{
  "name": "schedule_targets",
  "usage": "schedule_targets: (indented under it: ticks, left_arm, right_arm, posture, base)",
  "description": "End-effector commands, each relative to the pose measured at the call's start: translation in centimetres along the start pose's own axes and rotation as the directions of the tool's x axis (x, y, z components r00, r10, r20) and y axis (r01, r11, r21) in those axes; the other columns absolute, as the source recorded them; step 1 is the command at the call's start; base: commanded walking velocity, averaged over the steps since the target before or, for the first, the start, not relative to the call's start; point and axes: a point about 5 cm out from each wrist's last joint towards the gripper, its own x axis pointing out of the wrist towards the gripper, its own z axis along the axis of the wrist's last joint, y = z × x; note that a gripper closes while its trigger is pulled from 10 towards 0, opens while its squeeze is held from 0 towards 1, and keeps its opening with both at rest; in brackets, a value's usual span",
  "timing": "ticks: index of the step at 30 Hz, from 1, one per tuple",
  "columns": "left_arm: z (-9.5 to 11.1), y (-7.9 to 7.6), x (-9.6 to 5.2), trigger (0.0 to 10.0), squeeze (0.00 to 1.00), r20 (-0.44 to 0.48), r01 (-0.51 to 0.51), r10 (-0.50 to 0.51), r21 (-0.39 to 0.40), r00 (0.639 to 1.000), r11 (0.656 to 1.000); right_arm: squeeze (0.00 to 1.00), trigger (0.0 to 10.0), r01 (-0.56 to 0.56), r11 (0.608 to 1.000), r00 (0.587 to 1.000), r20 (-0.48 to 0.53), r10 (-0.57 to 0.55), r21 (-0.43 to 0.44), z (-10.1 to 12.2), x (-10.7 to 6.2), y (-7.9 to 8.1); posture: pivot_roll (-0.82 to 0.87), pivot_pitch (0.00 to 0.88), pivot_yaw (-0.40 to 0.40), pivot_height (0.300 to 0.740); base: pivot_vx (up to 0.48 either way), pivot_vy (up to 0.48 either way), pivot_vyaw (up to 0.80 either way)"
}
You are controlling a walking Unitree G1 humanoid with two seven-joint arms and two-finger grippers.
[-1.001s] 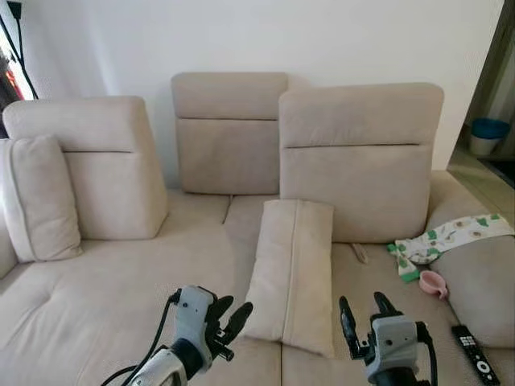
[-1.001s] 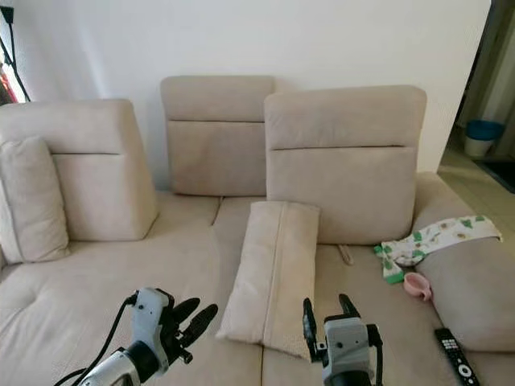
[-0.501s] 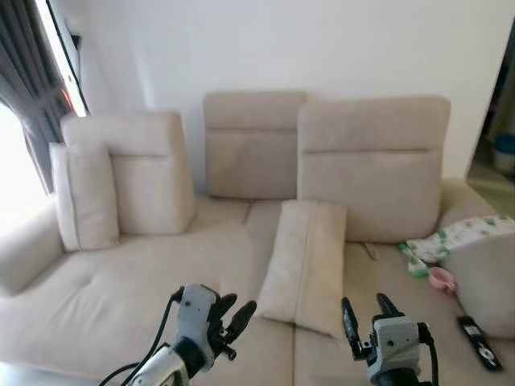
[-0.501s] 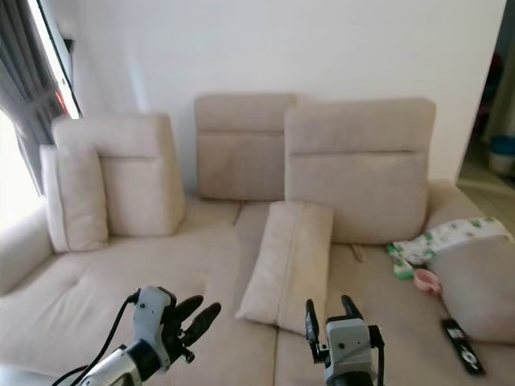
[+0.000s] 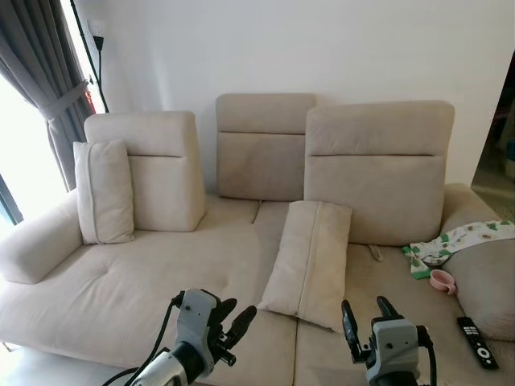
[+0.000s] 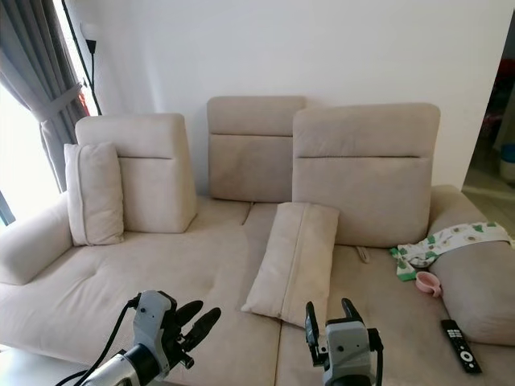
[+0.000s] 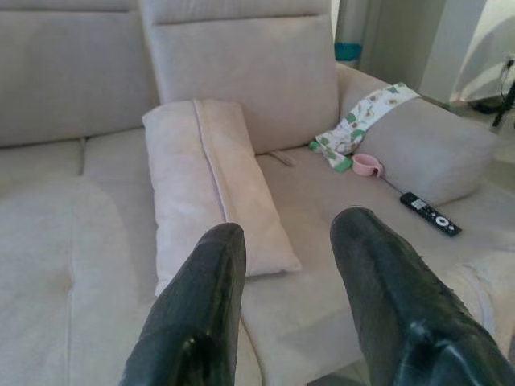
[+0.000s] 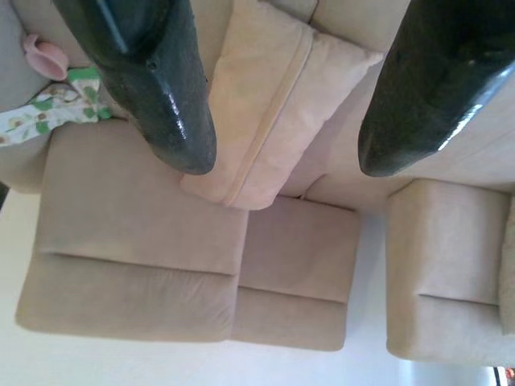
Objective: Move the pillow to the sofa from floor
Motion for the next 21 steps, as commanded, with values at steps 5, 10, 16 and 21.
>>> schedule_targets:
  ticks: [5,10,16,21]
  left_arm:
    - [-0.17,0.58,-0.08,10.0,0.0,-0.003,-0.01,0.01,-0.011,1.0,1.0]
    - [-0.33,0.59,-0.04,10.0,0.0,-0.006,-0.005,0.005,-0.006,1.0,1.0]
    - [-0.44,0.57,0.02,10.0,0.0,-0.013,0.002,-0.002,0.009,1.0,1.0]
    - [-0.52,0.57,0.06,10.0,0.0,-0.018,0.006,-0.005,0.016,1.0,1.0]
  right_arm:
    - [0.0,10.0,-0.002,1.0,1.0,0.004,0.002,0.011,-0.04,0.25,0.32]
    - [0.0,10.0,0.004,1.0,1.0,0.001,-0.004,0.01,-0.14,0.31,0.23]
    - [0.0,10.0,0.007,1.0,1.0,-0.001,-0.007,0.008,-0.22,0.37,0.21]
    - [0.0,10.0,0.007,1.0,1.0,-0.002,-0.007,0.007,-0.28,0.41,0.25]
  posture:
    - [0.02,0.0,0.088,0.733]
    - [0.01,0.0,0.088,0.733]
    - [0.01,0.0,0.089,0.733]
    - [0.01,0.0,0.091,0.733]
  base:
    - [0.0,0.0,0.0]
    - [0.0,0.0,0.0]
    - [0.0,0.0,0.0]
    - [0.0,-0.173,0.0]
